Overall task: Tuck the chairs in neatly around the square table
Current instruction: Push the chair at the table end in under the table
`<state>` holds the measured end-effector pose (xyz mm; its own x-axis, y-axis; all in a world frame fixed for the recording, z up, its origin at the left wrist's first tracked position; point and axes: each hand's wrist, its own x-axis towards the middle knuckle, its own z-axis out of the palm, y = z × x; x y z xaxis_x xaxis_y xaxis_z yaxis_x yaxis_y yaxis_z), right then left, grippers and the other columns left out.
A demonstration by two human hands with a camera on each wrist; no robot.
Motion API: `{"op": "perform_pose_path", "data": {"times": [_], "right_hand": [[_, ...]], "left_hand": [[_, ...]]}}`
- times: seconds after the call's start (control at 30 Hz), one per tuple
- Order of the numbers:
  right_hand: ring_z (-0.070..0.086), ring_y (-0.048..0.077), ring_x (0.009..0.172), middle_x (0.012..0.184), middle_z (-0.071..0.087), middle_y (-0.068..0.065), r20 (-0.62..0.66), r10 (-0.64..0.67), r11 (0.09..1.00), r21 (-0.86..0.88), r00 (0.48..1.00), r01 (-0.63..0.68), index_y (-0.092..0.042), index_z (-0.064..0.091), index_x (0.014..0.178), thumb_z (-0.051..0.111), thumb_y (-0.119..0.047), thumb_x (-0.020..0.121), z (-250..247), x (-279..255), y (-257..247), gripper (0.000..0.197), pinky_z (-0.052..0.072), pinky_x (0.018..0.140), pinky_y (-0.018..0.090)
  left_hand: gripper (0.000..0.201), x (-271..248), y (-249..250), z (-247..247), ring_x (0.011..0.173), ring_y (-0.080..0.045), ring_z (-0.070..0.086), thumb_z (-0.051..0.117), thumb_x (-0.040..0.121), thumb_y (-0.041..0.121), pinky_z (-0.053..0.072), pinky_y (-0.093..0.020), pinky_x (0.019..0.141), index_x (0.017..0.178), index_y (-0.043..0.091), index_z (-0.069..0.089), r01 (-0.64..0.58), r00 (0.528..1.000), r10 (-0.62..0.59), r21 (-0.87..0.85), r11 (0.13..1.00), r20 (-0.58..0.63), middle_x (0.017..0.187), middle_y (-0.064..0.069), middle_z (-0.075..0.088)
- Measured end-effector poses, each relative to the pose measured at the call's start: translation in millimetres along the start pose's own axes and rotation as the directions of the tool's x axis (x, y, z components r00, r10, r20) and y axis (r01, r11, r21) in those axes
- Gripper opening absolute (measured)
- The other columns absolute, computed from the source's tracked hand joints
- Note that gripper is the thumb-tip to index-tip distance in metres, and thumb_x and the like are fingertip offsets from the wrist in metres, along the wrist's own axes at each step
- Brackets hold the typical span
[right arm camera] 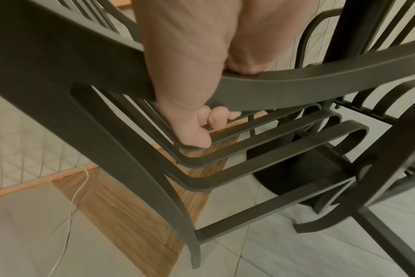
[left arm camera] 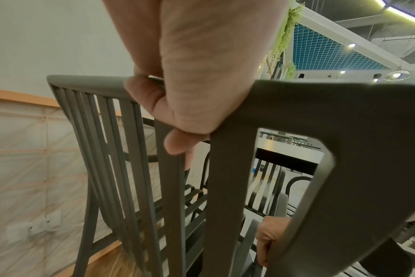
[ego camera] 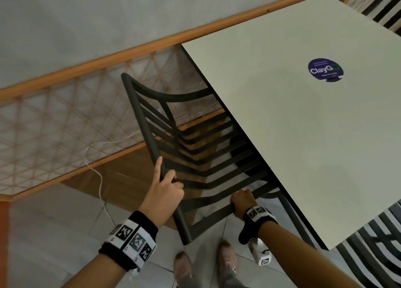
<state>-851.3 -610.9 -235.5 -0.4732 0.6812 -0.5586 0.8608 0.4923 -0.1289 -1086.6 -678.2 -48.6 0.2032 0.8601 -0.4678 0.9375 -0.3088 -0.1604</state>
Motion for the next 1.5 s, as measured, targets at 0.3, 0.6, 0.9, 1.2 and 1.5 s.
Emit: {"op": "perform_pose_path", "data": {"times": [0.3,0.6,0.9,1.2,1.5], "right_hand": [[0.062,0.026,0.102,0.103,0.07,0.006,-0.024,0.004,1.0,0.023,1.0,-0.003,-0.014,0.067,0.097,0.057,-0.02,0.089,-3,10,-3,0.014,0.036,0.102,0.039],[0.042,0.029,0.13,0.138,0.05,0.01,-0.166,-0.011,0.985,0.169,0.986,0.04,-0.015,0.046,0.133,0.059,-0.019,0.085,-2,-34,-8,0.051,0.027,0.112,0.041],[0.028,0.031,0.143,0.16,0.015,0.012,-0.109,0.072,0.923,0.383,0.991,-0.025,-0.021,0.02,0.149,0.057,-0.008,0.083,14,-151,-2,0.077,0.02,0.117,0.046],[0.053,0.028,0.122,0.138,0.05,0.007,-0.054,0.254,0.895,0.391,0.966,-0.213,-0.022,0.039,0.135,0.057,-0.024,0.086,47,-293,102,0.052,0.035,0.106,0.045],[0.059,0.028,0.111,0.121,0.063,0.004,-0.094,0.501,0.773,0.497,0.86,-0.396,-0.024,0.052,0.122,0.059,-0.031,0.086,5,-385,264,0.037,0.043,0.099,0.044]], "left_hand": [[0.019,7,-9,2,0.122,-0.026,0.043,0.067,0.079,0.017,-0.006,-0.064,0.114,0.097,0.021,0.071,0.035,0.998,-0.035,0.003,0.999,-0.05,0.108,0.006,0.069],[0.039,-16,14,-7,0.139,-0.021,0.024,0.059,0.083,0.006,-0.009,-0.057,0.114,0.12,0.018,0.057,0.076,0.996,-0.079,-0.06,0.995,-0.037,0.138,0.0,0.047],[0.058,-68,74,4,0.143,-0.014,0.02,0.053,0.075,-0.007,0.016,-0.044,0.12,0.128,0.017,0.05,0.123,0.977,-0.191,-0.475,0.871,-0.098,0.142,-0.001,0.045],[0.045,-98,198,13,0.119,-0.019,0.051,0.059,0.078,-0.002,0.043,-0.042,0.104,0.114,0.025,0.059,0.09,0.952,-0.276,-0.736,0.671,-0.135,0.128,-0.002,0.057],[0.038,-55,339,-49,0.098,-0.02,0.062,0.054,0.078,-0.015,0.047,-0.031,0.093,0.109,0.006,0.062,-0.042,0.937,-0.318,-0.951,0.307,-0.144,0.104,-0.008,0.067]]}}
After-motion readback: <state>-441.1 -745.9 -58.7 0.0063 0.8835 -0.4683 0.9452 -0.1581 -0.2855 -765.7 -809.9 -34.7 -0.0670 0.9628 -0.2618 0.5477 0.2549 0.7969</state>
